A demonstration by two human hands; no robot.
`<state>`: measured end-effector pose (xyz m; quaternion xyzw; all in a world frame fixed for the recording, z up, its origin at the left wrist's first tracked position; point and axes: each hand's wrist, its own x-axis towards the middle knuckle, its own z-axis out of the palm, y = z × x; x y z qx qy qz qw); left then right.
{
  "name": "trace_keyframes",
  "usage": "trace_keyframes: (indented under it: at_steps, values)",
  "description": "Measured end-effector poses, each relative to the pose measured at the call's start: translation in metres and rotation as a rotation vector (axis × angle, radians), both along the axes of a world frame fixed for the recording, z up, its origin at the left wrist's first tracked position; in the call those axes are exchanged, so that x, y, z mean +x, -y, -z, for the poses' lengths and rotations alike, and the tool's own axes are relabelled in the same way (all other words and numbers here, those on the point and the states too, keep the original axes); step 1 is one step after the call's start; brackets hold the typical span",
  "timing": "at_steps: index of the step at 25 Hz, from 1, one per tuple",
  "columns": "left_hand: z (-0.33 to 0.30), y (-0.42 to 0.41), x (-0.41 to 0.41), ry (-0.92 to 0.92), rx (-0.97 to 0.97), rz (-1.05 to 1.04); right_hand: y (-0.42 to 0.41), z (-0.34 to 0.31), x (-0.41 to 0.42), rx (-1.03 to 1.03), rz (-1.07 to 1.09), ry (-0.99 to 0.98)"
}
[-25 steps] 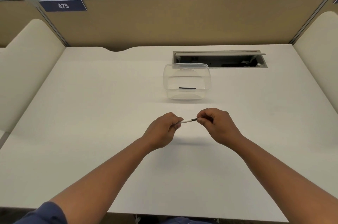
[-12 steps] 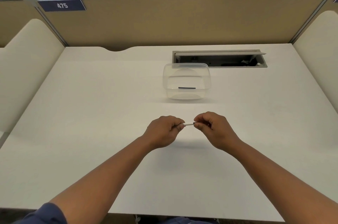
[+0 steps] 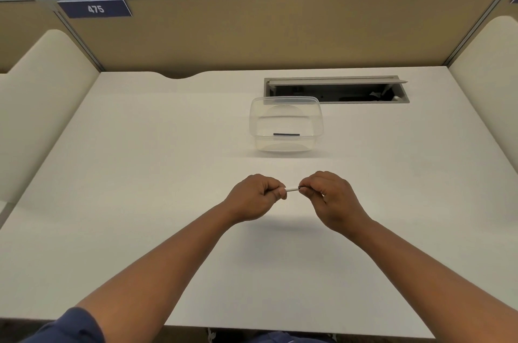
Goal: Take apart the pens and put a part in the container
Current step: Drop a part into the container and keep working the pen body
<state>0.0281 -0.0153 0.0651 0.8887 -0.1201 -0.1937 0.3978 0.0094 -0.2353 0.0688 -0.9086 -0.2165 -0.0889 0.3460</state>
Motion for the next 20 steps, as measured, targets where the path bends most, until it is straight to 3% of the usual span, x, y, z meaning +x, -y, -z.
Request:
trace_keyframes:
  at_steps: [2,5,7,12,16,20]
  values:
    - [0.0,0.002,-0.003,0.084,0.116,-0.024,-0.006,-0.001,0.001,0.099,0.105,-0.259]
    - [0.003,0.006,-0.009,0.342,0.319,0.064,-0.007,-0.007,0.005,0.379,0.273,-0.869]
    - [0.004,0.007,-0.011,0.382,0.343,0.087,-0.006,-0.01,0.004,0.482,0.29,-1.061]
    - [0.0,0.007,-0.003,0.016,0.131,-0.039,-0.006,-0.007,0.002,0.341,0.238,-0.604]
    - [-0.009,0.0,0.004,-0.178,-0.1,-0.003,0.0,-0.001,0.0,0.304,0.118,-0.397]
    - [-0.015,-0.006,0.009,-0.329,-0.158,0.043,0.009,0.0,0.002,-0.072,-0.102,0.064]
